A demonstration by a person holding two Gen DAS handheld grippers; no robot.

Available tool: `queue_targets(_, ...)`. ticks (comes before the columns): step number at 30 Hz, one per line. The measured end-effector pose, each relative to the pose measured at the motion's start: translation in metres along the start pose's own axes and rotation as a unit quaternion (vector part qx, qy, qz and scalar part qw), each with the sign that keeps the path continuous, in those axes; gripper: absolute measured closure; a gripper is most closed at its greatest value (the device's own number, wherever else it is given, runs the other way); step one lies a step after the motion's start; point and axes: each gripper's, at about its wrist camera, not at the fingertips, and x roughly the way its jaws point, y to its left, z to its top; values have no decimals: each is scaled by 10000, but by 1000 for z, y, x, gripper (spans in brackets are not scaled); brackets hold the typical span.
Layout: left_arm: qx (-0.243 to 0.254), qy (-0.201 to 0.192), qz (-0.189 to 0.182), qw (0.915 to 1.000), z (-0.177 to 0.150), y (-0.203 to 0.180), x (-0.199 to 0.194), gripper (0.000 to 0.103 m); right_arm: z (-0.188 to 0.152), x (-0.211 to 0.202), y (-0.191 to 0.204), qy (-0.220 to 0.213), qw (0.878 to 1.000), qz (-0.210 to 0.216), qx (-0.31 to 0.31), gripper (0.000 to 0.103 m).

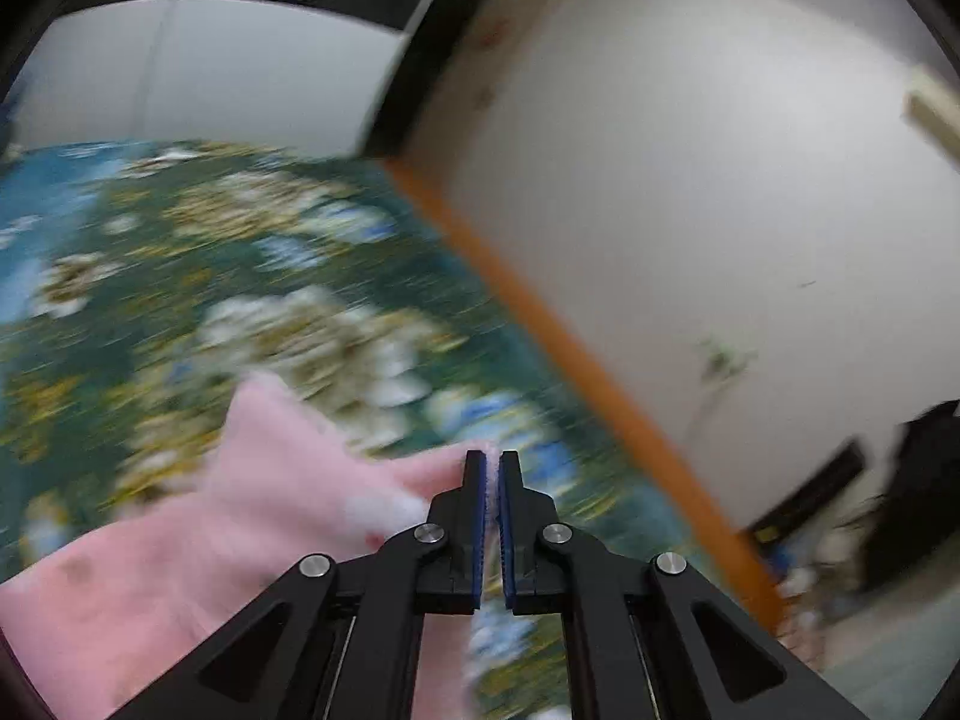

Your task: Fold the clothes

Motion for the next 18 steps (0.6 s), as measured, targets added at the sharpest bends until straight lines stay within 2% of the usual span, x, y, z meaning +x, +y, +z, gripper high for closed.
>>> queue_targets(3, -48, 29, 34, 10000, 1, 1, 4, 47, -13, 30, -4, 392, 9992, -21, 106, 99)
queue_targets(6, -83, 50, 29, 9999, 3, 2, 4, 47, -39, 55, -1, 770, 9958, 444, 232, 98)
queue_targets(8, -71, 48, 18, 10000, 4, 2, 3, 47, -47, 59, 1, 824, 9946, 602, 200, 95)
queue_targets(11, -197, 26, -24, 9998, 6, 8, -1, 47, -48, 42, 0, 633, 9958, 625, 212, 79)
queue_targets(13, -400, 13, -92, 9992, 7, 15, -3, 47, -42, 20, -5, 300, 9964, 733, 314, 56)
queue_targets(15, -552, 5, -145, 9984, 6, 21, -4, 47, -38, -13, -6, -184, 9954, 865, 369, 41)
queue_targets(18, -678, 33, -204, 9975, 8, 27, -2, 47, -45, -54, 7, -452, 9875, 1463, 371, 38)
